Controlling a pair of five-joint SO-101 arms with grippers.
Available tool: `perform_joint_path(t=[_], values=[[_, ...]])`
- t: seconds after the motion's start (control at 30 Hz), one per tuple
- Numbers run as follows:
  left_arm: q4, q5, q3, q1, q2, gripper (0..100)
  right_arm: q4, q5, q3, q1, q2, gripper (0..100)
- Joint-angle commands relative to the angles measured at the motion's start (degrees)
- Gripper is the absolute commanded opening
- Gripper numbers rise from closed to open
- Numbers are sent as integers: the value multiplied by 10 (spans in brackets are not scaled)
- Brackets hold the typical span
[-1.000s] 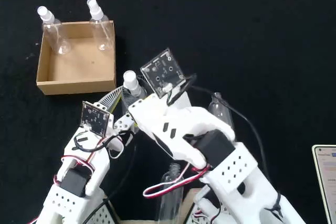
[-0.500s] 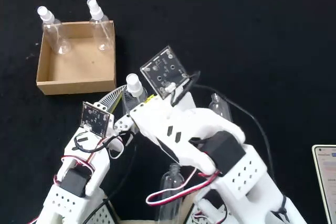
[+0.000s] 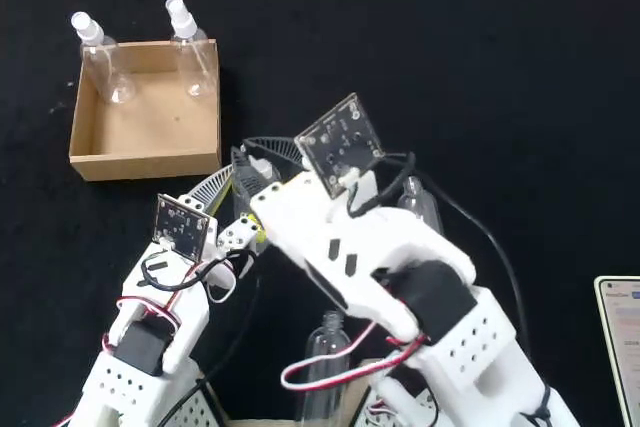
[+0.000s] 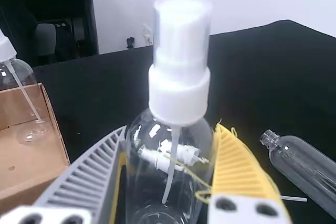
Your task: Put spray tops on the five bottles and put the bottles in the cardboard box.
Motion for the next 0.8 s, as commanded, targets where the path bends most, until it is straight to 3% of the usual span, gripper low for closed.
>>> perform_joint_path(t=[0.0,0.33,0.6,0.77], values=[[-7,0,13,5,1,184,-27,4,20,29,-8,31],[-7,0,13,5,1,184,-13,4,8,32,-14,34],[-7,0,13,5,1,184,129,4,-165,35,-14,35],[-7,0,13,5,0,184,136,4,-143,144,-13,35]])
